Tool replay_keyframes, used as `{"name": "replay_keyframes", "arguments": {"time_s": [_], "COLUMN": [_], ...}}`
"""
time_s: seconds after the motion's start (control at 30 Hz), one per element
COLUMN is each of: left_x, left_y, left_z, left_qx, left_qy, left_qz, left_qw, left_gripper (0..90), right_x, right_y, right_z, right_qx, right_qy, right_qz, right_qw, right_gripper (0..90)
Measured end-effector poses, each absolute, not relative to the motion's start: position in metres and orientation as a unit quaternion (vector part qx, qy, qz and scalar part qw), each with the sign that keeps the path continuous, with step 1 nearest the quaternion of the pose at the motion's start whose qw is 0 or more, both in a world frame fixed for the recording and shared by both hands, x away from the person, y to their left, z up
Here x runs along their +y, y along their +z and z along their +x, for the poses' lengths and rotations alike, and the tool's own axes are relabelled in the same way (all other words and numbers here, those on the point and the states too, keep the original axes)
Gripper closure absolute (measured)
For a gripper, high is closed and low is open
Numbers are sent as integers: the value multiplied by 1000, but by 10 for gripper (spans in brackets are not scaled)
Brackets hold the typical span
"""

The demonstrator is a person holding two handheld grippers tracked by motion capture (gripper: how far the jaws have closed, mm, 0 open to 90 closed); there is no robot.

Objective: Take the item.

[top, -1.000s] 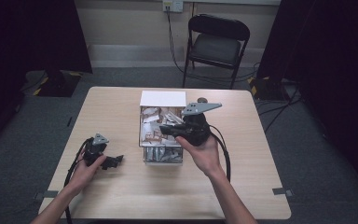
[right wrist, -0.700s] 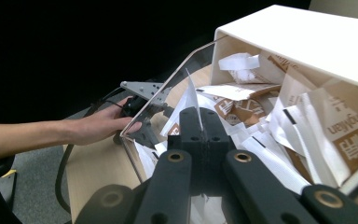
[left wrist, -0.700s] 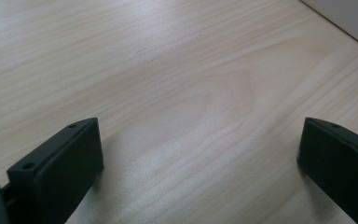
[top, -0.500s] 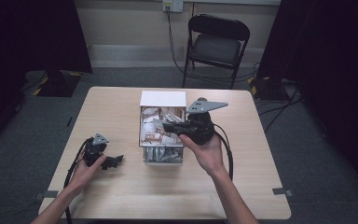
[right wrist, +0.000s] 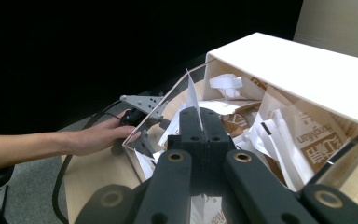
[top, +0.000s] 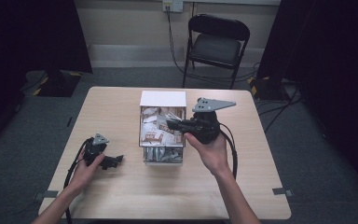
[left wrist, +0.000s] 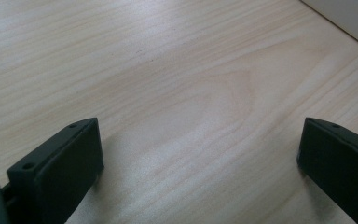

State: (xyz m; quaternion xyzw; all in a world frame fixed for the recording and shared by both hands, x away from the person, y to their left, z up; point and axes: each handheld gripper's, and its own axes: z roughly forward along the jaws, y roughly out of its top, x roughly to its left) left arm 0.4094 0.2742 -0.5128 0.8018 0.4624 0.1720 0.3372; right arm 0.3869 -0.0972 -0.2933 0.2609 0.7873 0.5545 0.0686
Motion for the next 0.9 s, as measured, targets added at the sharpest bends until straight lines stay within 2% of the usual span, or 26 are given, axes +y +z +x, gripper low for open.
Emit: {"name": "replay_keyframes", "arguments": {"time_s": [0.9], "left_x": [274], "left_y": [-513], "left_z": [409], "left_qx": [462], "left_qy": [172], "left_qz": [802], "left_qw": [337], "left_gripper": [0], "right_x": [-134], "right_y": [-272], "right_z": [375], "right_qx": [765], "right_qy": [575], "right_qz": [271], "right_qw": [106], "right_gripper": [900]}}
